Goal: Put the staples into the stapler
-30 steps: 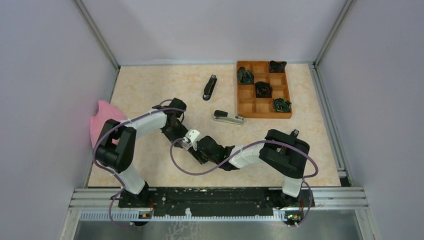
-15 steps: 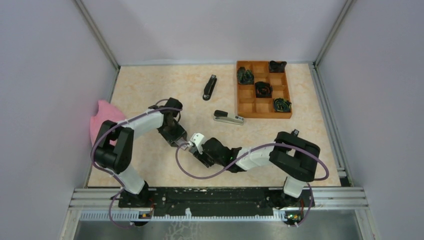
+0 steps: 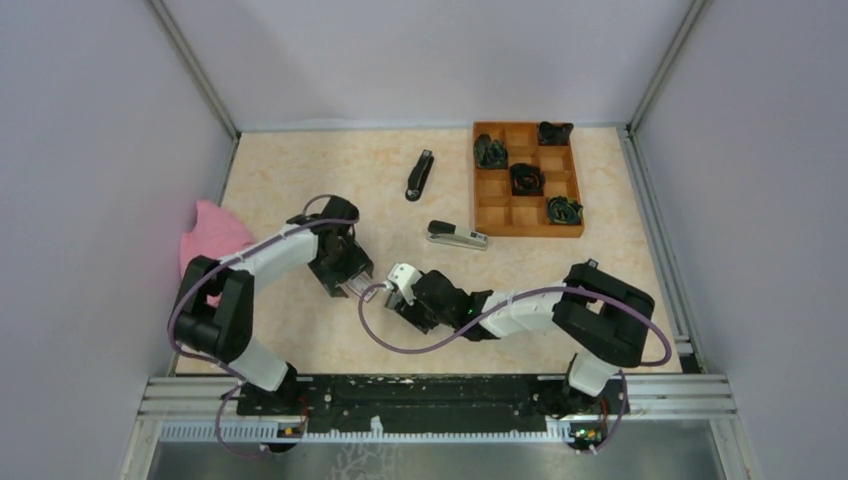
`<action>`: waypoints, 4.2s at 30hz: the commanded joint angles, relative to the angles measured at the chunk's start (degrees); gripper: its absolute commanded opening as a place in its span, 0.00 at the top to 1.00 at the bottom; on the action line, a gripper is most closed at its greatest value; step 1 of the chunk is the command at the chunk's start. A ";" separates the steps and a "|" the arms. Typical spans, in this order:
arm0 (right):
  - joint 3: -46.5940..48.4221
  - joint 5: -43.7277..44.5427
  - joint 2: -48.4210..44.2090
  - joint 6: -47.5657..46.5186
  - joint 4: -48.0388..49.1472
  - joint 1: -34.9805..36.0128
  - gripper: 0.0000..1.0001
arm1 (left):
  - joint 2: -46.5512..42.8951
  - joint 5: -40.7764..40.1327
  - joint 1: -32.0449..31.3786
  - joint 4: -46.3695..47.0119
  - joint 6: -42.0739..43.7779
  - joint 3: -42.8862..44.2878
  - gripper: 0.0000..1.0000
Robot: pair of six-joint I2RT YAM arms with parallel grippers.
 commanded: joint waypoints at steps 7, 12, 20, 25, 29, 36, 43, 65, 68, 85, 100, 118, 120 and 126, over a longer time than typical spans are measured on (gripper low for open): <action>1.90 3.41 -4.37 -0.04 -5.53 -3.58 0.40 | -11.30 1.08 0.59 4.23 9.95 -0.67 0.12; 2.06 3.13 -10.60 1.04 -8.96 -5.88 0.29 | -15.79 2.91 0.62 7.66 17.22 -0.88 0.08; 7.15 -0.76 -15.94 0.00 -17.06 -15.34 0.19 | -19.34 7.61 0.67 9.26 24.32 -0.29 0.07; 12.65 -3.38 -13.58 -3.10 -20.12 -21.74 0.15 | -22.41 9.27 0.60 11.92 27.52 -2.95 0.05; 18.06 -6.57 -8.90 -6.77 -21.70 -25.65 0.15 | -24.13 10.42 0.65 13.99 29.55 -5.03 0.01; 28.89 -14.27 2.62 -12.14 -25.57 -29.58 0.17 | -25.09 11.24 0.68 15.36 30.19 -6.36 0.01; 36.41 -15.74 11.83 -15.77 -27.98 -29.62 0.24 | -25.50 12.68 0.73 16.91 30.29 -7.80 0.01; 38.48 -17.80 12.83 -19.07 -31.11 -28.36 0.86 | -23.19 17.10 0.82 20.25 25.50 -9.51 0.02; 36.41 -18.93 9.75 -17.83 -29.77 -27.87 0.94 | -23.19 17.88 0.80 21.41 24.20 -9.73 0.02; 23.24 -25.45 -8.45 -6.21 -16.83 -23.19 1.00 | -20.54 27.72 2.44 33.13 17.06 -10.45 0.14; 18.08 -28.14 -11.91 2.69 -4.95 -21.15 1.00 | -17.68 31.71 2.38 40.44 13.50 -11.51 0.38; 18.10 -28.84 -9.98 4.81 0.06 -18.69 1.00 | -15.46 31.38 2.31 44.23 10.34 -12.42 0.54; 18.18 -28.94 -9.83 4.88 0.43 -18.50 1.00 | -15.33 31.66 2.36 45.23 9.73 -12.62 0.57; 16.94 -28.64 -10.70 6.09 3.32 -18.32 1.00 | -15.51 31.04 2.35 46.76 8.58 -13.07 0.80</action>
